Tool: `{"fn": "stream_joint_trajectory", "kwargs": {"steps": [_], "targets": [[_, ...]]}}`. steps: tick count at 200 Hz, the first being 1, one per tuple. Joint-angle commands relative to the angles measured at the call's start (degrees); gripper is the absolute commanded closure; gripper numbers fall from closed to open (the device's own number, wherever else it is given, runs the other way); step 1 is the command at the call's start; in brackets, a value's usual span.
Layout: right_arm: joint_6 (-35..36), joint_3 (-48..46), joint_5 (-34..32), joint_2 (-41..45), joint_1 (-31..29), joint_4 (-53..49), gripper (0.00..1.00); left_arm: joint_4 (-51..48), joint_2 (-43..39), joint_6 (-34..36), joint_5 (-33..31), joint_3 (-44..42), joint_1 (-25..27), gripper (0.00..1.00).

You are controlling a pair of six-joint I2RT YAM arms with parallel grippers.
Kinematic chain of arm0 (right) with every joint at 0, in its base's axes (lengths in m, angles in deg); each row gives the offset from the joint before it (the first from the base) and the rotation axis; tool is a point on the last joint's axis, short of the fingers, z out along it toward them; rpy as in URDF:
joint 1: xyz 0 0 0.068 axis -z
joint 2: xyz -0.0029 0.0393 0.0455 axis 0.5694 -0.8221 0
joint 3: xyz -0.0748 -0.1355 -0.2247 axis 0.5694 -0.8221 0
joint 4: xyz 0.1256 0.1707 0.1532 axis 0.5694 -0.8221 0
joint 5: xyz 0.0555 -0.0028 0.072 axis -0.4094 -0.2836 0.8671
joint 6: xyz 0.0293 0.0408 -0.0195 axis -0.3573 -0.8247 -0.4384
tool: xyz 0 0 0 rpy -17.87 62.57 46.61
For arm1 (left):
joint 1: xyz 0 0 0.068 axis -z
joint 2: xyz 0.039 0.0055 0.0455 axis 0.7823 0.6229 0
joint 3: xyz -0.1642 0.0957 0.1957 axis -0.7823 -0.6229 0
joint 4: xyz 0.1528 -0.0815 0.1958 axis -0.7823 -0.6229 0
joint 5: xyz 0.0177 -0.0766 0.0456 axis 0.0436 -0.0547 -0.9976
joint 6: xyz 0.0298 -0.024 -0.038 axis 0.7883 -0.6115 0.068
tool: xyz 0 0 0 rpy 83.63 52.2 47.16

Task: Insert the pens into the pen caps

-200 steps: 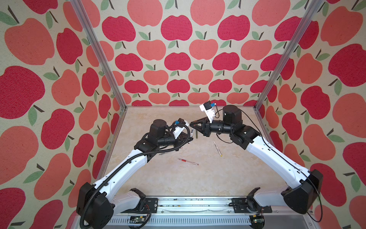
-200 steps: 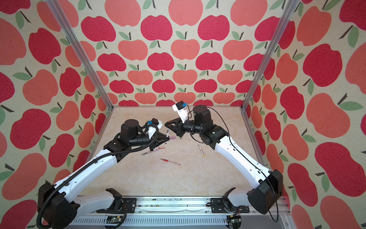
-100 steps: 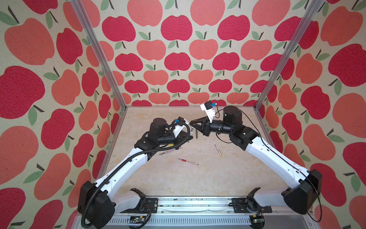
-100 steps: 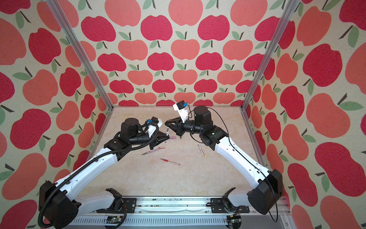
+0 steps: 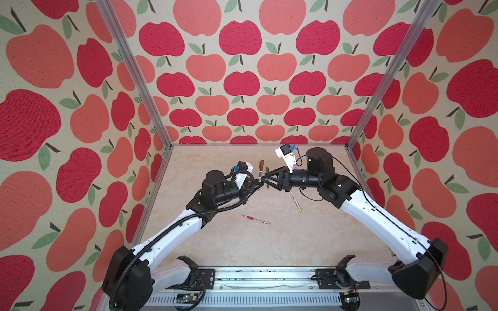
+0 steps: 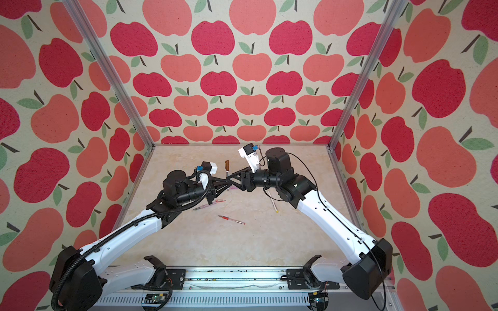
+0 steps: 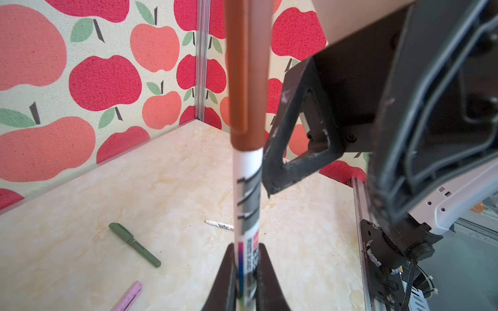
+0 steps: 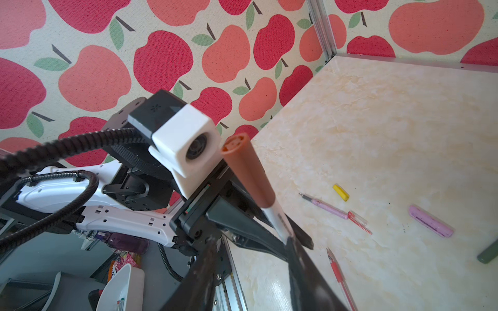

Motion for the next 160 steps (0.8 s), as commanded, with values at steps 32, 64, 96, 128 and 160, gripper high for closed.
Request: {"fn": "stream_joint_trajectory", "kwargs": {"steps": [32,64,96,128,160], "targets": [[-0.2,-3.6,-1.6,1.9,-0.3,1.5,0.56,2.5,0.7,-4.5,-0.7,2.4,2.2,1.00],[0.0,-3.9,-2.2,1.8,-0.3,2.8,0.58,0.3,1.0,-5.0,-0.2,3.4,2.8,1.00],[-0.2,-3.7,-2.2,1.4,-0.3,4.2,0.61,-0.7,1.0,-5.5,0.0,3.6,3.1,1.00],[-0.5,-3.3,-2.1,0.9,-0.3,4.9,0.65,-1.0,1.2,-5.9,0.3,3.7,3.3,1.00],[-0.9,-3.5,-2.1,0.2,-0.3,5.8,0.70,-1.3,1.5,-6.2,0.7,4.1,3.3,1.00]]}}
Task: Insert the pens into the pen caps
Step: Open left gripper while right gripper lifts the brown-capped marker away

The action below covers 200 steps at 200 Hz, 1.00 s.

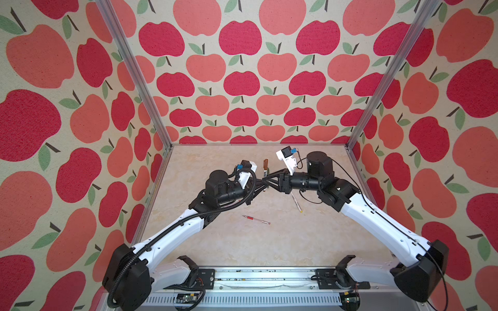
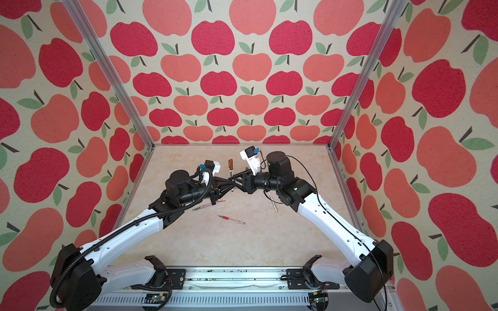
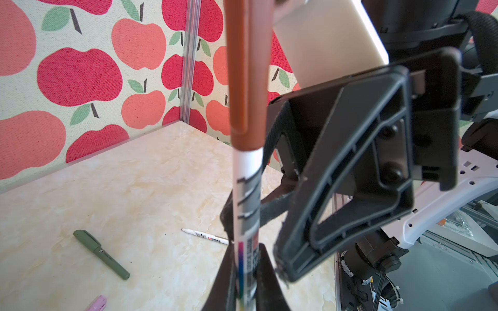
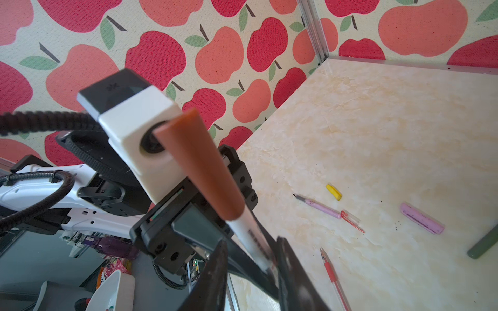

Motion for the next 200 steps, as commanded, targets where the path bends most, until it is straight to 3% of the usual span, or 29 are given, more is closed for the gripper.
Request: {"fn": "stream_joint_trajectory", "kwargs": {"steps": [1,73,114,128,145,167,180,200], "targets": [[-0.9,-0.2,-0.3,-0.4,-0.3,2.0,0.71,-0.9,0.7,-1.1,1.2,2.1,0.3,1.00],[-0.9,-0.1,-1.5,-1.1,-0.3,2.7,0.85,-0.8,1.3,-2.7,2.1,2.5,0.4,1.00],[-0.9,-0.1,-5.4,-0.3,-0.3,2.4,0.94,-0.7,0.7,-3.0,1.6,2.2,0.3,1.00],[-1.0,0.1,-7.2,-0.2,0.0,1.9,0.96,-0.8,0.2,-3.0,1.7,1.7,0.3,0.72],[-1.0,1.2,-8.7,-0.7,0.6,-0.5,0.97,-1.5,-1.2,-2.1,1.5,0.7,0.4,0.64],[-0.8,3.1,-11.1,-2.0,1.7,-5.0,0.97,-4.6,-4.5,-0.2,-0.6,-0.9,0.2,0.35],[-0.8,4.4,-12.3,-3.3,2.7,-8.2,0.97,-6.6,-7.4,1.0,-1.9,-2.1,0.2,0.27],[-1.4,6.4,-14.3,-6.5,4.4,-13.4,0.98,-9.4,-11.1,2.2,-3.9,-3.9,0.2,0.24]]}}
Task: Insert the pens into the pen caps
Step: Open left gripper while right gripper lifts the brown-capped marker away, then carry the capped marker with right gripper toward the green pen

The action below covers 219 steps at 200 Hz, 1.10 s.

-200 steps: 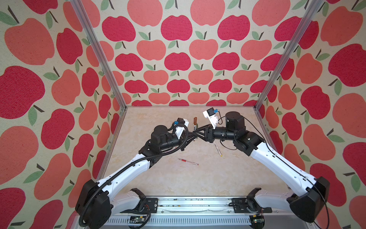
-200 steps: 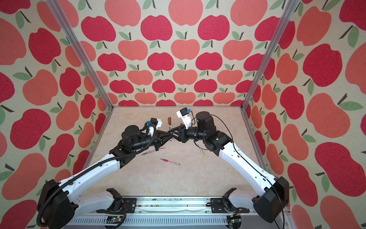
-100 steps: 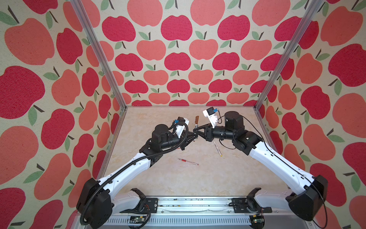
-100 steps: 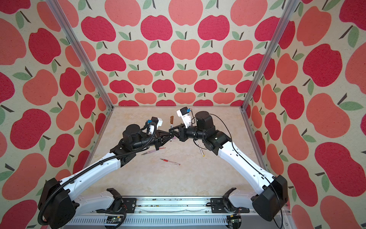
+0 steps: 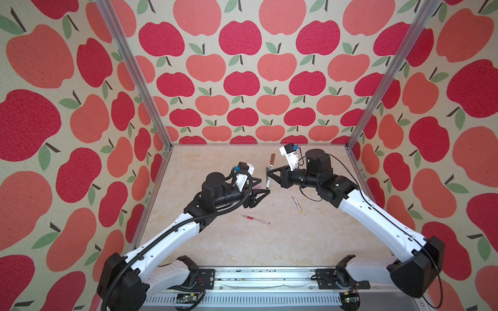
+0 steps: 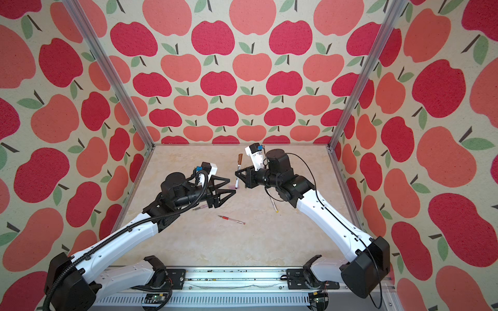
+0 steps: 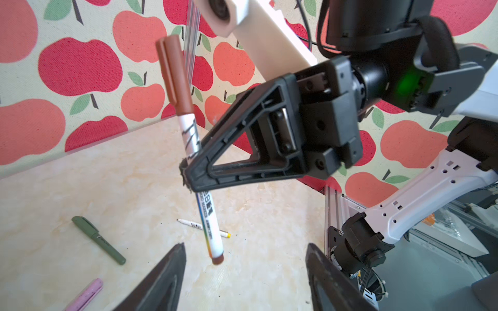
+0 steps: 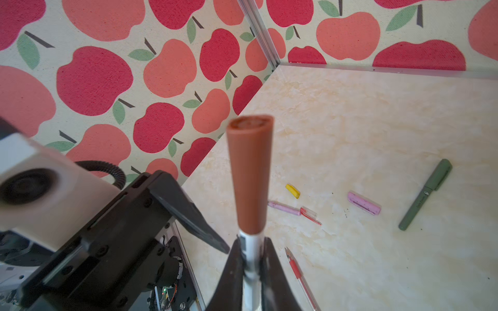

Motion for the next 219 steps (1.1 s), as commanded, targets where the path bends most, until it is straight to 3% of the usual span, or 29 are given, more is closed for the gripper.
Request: {"fn": "stream_joint_trajectory", "kwargs": {"steps": [1,61,123,162,219], "targets": [[-1.2,3.2,-4.1,-3.4,2.0,-8.4,0.98,-4.1,-4.6,2.9,-3.0,-2.1,-0.1,0.24],[0.6,13.9,-9.6,-18.8,8.0,-24.0,1.00,-13.3,-7.4,5.6,-10.9,-3.2,0.0,0.20],[5.8,31.5,-11.1,-39.0,9.4,-36.3,1.00,-15.4,-5.0,4.5,-11.0,-2.4,0.0,0.20],[7.0,36.8,-13.2,-47.1,10.5,-39.0,1.00,-15.3,-5.0,4.0,-10.5,-2.8,0.0,0.20],[7.0,37.3,-12.2,-51.6,13.1,-38.7,1.00,-15.3,-4.6,4.1,-10.6,-2.8,0.0,0.20]]}}
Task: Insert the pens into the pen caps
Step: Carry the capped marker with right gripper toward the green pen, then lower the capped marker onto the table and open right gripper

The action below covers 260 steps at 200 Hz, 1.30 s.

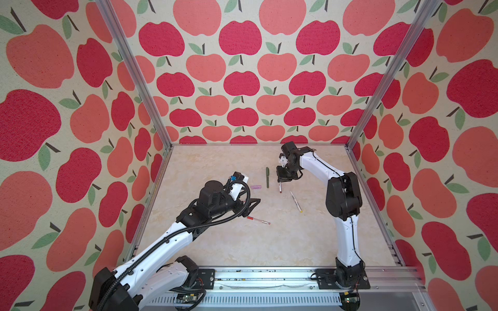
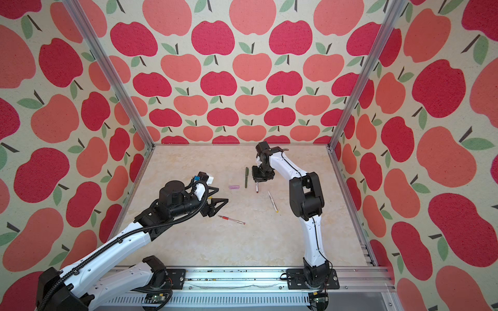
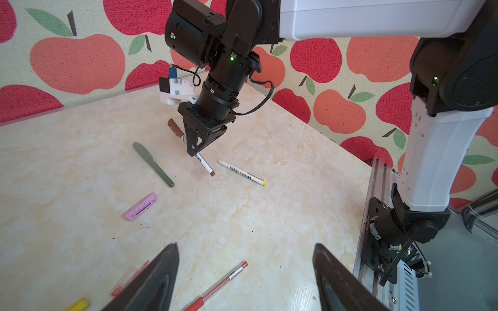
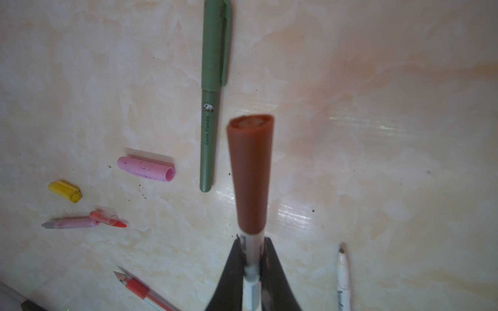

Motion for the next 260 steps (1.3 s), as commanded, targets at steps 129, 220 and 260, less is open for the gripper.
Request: {"fn": "stream_joint_trajectory", "kwargs": {"steps": [129,220,260], "targets": [[1.7,4.2,-2.1,-6.8,2.3,4.0,1.00,-0.4,1.8,-0.6,0.5,1.0,0.0,0.20],[0.8,2.5,-3.5,-7.5,2.6,8.9,0.99,-0.3,2.2,-0.7,0.1,0.9,-0.3,0.20],[0.4,3.0,-3.4,-8.7,2.6,9.5,0.97,-0.3,2.1,-0.8,-0.3,0.7,-0.5,0.20]]}}
